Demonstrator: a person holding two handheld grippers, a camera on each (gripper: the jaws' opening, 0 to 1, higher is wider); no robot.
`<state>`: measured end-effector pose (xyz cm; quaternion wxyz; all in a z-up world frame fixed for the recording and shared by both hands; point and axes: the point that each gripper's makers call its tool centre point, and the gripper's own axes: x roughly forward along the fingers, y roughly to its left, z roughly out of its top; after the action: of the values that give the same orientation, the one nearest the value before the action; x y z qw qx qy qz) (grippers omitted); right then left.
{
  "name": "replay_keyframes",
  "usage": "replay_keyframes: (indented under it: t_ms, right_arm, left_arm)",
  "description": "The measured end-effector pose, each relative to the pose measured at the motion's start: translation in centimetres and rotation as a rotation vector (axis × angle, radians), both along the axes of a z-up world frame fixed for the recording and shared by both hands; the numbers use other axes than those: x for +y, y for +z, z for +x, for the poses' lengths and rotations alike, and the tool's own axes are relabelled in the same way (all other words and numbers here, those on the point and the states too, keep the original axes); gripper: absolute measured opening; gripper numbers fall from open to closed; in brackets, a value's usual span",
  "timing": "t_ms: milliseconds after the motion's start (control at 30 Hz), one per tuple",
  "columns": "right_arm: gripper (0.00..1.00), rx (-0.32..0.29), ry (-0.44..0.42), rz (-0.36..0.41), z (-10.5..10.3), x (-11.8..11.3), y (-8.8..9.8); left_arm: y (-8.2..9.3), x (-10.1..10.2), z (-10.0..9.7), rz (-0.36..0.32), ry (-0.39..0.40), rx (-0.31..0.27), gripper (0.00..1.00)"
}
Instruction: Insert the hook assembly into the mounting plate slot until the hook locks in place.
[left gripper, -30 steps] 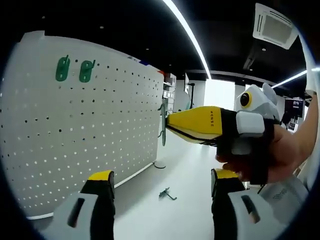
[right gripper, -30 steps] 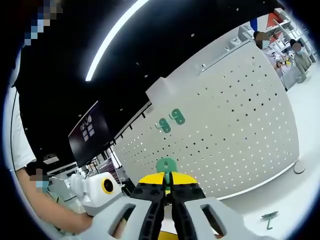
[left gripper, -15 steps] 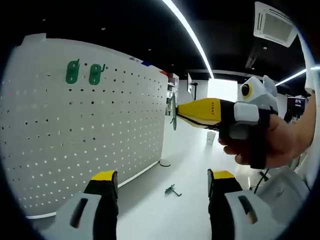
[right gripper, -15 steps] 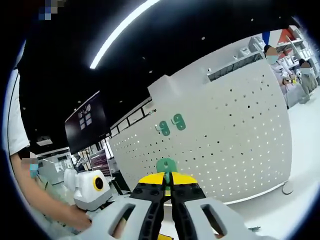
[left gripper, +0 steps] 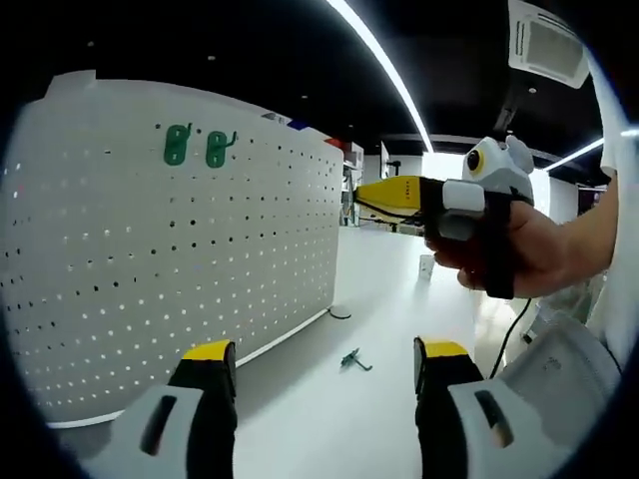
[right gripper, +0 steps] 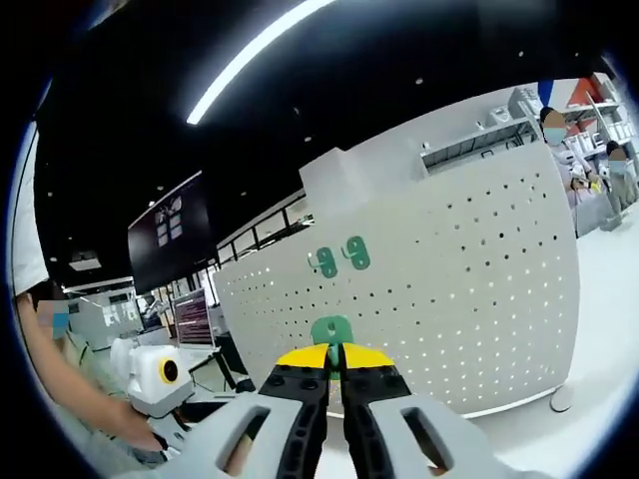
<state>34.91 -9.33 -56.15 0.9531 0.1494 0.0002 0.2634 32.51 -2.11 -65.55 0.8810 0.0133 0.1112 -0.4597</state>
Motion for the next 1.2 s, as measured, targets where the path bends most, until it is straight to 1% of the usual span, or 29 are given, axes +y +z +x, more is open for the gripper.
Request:
replay_keyframes:
  t_ms: [167,367,467,633,700,867,967,1200]
  right_arm:
    - [0.01,-0.007,-0.012,-0.016,0.5,-0.3,0.6]
    - [0.01,-0.019,-0.027,-0.054,1.1,-0.5,1.3]
    - [0.01,-0.028,-0.037,-0.068,1.4,-0.7,1.6]
    - [0.01,-0.042,-0.07,-0.11,2.1,-1.3,2.4]
    - [0.01,-0.046,-0.084,-0.128,2.4,-1.6,2.5]
    - [0.01,-0.062,-0.104,-0.152,2.8,-1.6,3.2]
    - [0.01,-0.068,-0.115,-0.163,3.1,-1.7,3.3]
    - [0.01,-0.082,-0.138,-0.171,4.1,-1.9,4.3]
  left_arm:
    - [0.2,1.1,-0.4,-0.004,0.016,-0.009,0.74]
    - [0.3,2.5,-0.9,-0.02,0.046,-0.002,0.74]
    - [0.2,3.0,-1.1,-0.016,0.054,-0.004,0.74]
    - [0.0,4.1,-1.7,-0.02,0.074,-0.001,0.73]
    - [0.2,4.5,-1.9,-0.039,0.083,0.001,0.73]
    - [0.3,5.3,-2.3,-0.044,0.097,-0.003,0.73]
    - [0.5,5.7,-2.4,-0.057,0.105,-0.005,0.72]
    - [0.3,6.8,-2.8,-0.06,0.129,-0.01,0.71]
